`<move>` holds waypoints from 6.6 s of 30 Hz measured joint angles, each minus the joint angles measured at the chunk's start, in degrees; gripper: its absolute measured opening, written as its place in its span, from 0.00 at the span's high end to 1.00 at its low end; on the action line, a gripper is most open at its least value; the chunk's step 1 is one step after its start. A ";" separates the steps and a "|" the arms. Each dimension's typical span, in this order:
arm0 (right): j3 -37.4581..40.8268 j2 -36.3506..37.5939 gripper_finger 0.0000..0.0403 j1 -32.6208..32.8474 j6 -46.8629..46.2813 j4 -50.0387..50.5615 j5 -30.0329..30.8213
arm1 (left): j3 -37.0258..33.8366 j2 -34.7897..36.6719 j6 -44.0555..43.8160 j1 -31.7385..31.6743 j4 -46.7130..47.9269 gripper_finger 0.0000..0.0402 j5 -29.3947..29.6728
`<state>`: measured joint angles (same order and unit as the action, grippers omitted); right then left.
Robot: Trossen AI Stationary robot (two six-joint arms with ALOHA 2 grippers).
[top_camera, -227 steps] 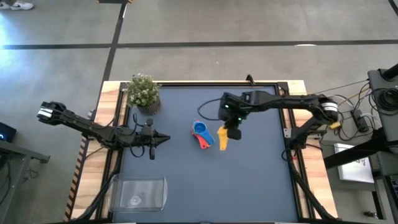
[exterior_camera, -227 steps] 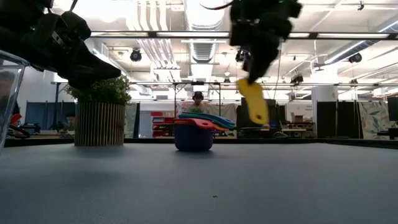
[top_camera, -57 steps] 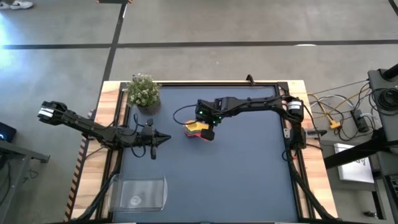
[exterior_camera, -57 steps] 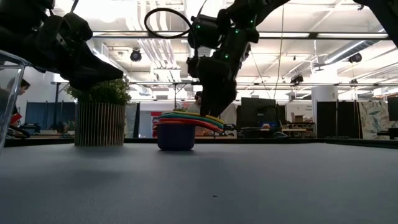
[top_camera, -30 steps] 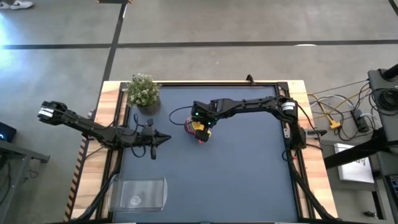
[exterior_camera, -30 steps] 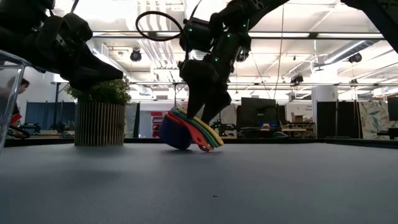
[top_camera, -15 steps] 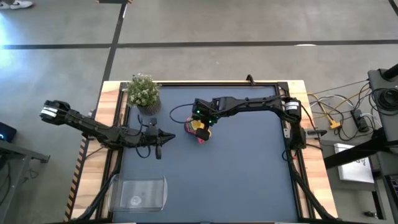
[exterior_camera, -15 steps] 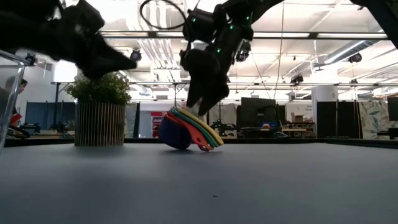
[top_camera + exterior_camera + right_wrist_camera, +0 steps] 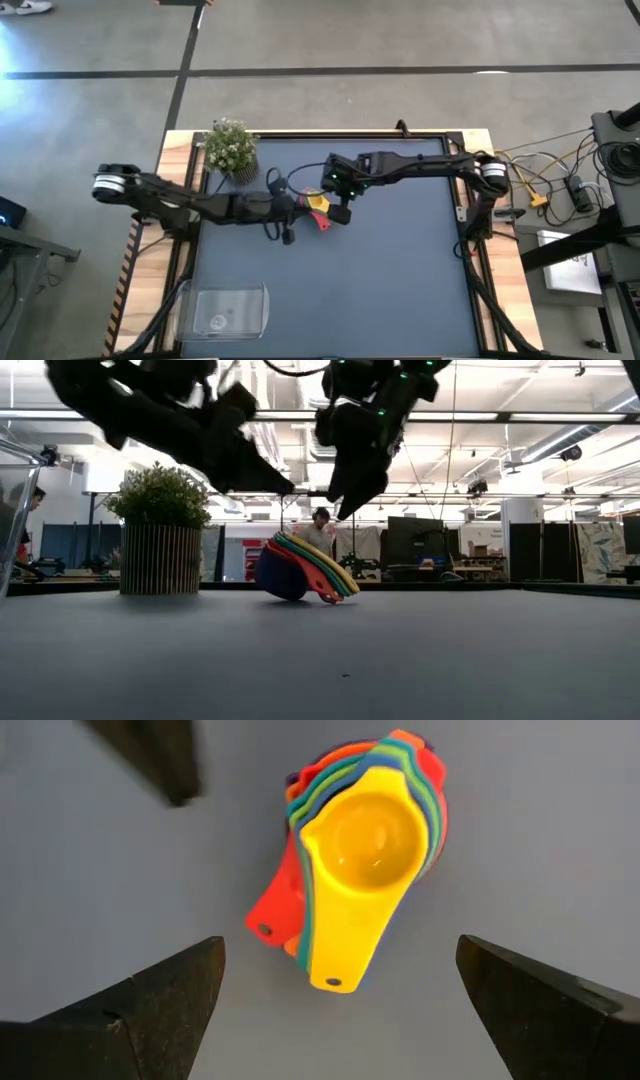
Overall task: Nest measuring cups in basket
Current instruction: Put the stacked measuring cups into the transparent bin
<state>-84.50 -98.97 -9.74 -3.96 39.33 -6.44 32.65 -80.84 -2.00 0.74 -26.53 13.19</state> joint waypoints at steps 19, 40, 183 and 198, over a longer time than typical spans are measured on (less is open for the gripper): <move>31.70 15.99 0.04 0.75 -2.47 -39.41 -0.99 | 0.40 -6.19 -6.48 -7.61 -0.69 1.00 -2.75; 18.38 2.72 0.04 0.08 -4.33 -33.71 3.47 | -1.17 -6.14 -10.79 -9.51 2.96 1.00 -1.78; 9.13 -1.40 0.04 -0.87 -2.48 -14.91 3.61 | -9.98 19.39 -18.36 10.79 9.38 1.00 16.32; 6.98 -4.90 0.04 -1.00 -1.38 -12.56 5.99 | -9.85 19.17 -17.81 10.82 9.94 1.00 16.29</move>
<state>-77.52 -103.87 -10.74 -5.34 26.76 -0.45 22.80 -61.67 -19.81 11.55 -16.59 29.47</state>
